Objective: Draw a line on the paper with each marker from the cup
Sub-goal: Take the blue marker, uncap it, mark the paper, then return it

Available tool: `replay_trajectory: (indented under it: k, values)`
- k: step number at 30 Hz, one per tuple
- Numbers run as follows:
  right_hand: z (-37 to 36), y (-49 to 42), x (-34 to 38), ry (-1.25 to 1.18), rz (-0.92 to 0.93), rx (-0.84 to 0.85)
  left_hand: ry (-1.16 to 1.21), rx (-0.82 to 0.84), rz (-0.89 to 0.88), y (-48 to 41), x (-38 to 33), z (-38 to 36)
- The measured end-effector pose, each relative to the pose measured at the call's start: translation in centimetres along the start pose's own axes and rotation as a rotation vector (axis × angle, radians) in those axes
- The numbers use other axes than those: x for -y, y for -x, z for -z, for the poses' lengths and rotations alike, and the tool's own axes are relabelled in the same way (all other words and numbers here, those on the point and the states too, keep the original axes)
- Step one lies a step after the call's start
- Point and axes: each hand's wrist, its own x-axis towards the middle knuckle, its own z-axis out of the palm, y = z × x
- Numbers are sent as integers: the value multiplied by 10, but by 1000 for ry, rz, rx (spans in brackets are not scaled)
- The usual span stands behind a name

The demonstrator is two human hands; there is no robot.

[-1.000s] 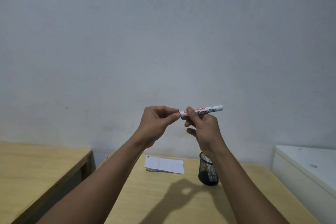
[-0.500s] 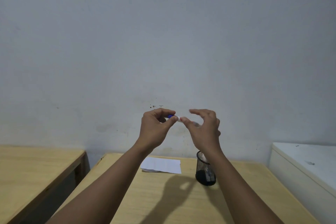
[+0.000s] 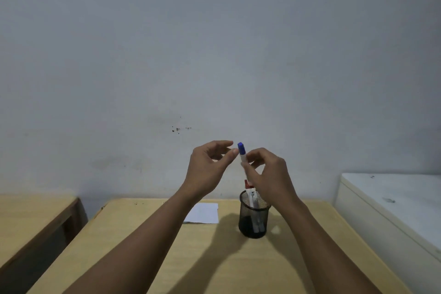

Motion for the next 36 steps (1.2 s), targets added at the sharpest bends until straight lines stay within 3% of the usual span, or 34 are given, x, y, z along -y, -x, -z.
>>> replay_trajectory:
  k: [5,11,18,30,36]
  values:
    - [12,-12,-37,-33,-106,-96,-253,143,46,-1,35,-20]
    - [0,-3,-70,121,-181,88,-548,443,227,6,80,-46]
    - [-12,1,-94,339,-204,254,-651,647,212,10,98,-57]
    - [-21,1,-112,424,-256,281,-654,692,148,9,105,-68]
    - [-24,-1,-102,442,-238,231,-648,602,193,6,104,-60]
